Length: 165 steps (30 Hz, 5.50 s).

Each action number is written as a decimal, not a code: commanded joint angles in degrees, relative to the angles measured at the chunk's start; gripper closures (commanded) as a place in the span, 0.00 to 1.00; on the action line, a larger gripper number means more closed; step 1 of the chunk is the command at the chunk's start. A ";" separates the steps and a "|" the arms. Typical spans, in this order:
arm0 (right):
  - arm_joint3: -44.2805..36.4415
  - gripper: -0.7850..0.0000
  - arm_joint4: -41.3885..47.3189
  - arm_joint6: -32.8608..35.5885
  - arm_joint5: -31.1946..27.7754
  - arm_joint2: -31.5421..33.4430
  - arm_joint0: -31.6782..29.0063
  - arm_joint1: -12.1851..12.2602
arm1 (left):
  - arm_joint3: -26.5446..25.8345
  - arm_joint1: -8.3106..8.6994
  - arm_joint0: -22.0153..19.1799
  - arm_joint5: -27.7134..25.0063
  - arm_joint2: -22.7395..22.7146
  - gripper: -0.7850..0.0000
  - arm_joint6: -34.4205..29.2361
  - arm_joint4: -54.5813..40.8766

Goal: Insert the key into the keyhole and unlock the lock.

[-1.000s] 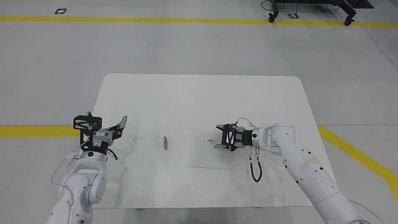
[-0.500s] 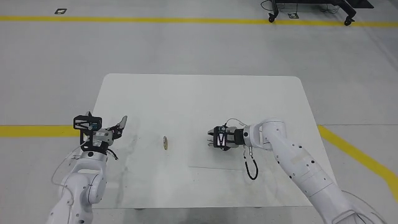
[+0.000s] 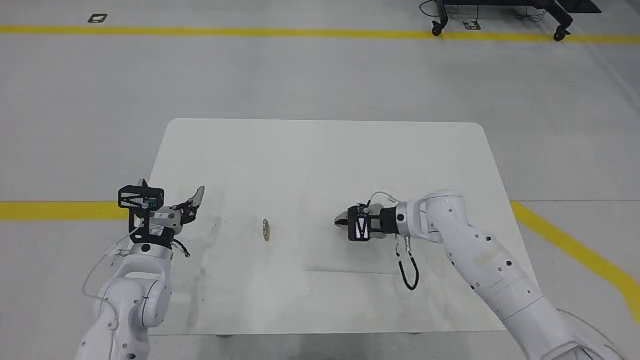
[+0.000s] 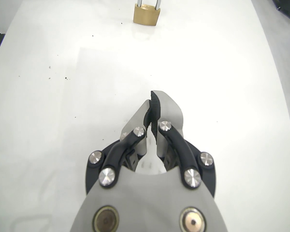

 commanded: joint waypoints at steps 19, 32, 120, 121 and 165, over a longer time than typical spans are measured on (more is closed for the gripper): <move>1.75 1.00 -0.47 -18.36 3.96 4.32 -4.18 2.18 | -0.44 0.00 -0.14 0.46 0.01 0.00 0.15 0.87; 14.51 1.00 -0.72 -36.26 5.73 0.51 -0.06 1.92 | -8.88 -0.86 -9.55 -6.42 16.72 0.00 -10.59 20.92; 10.83 1.00 104.11 8.77 -1.56 -17.96 4.17 0.07 | 26.12 -1.77 -36.40 -52.44 28.01 0.51 -48.71 -80.02; 10.98 1.00 104.04 9.18 -1.56 -17.77 4.21 -0.07 | 26.15 -1.74 -36.43 -52.40 28.11 0.51 -48.59 -80.08; 12.33 0.00 97.42 10.59 -1.56 -12.86 2.06 -3.45 | 25.59 -0.53 -34.94 -47.00 26.47 1.00 -39.59 -79.68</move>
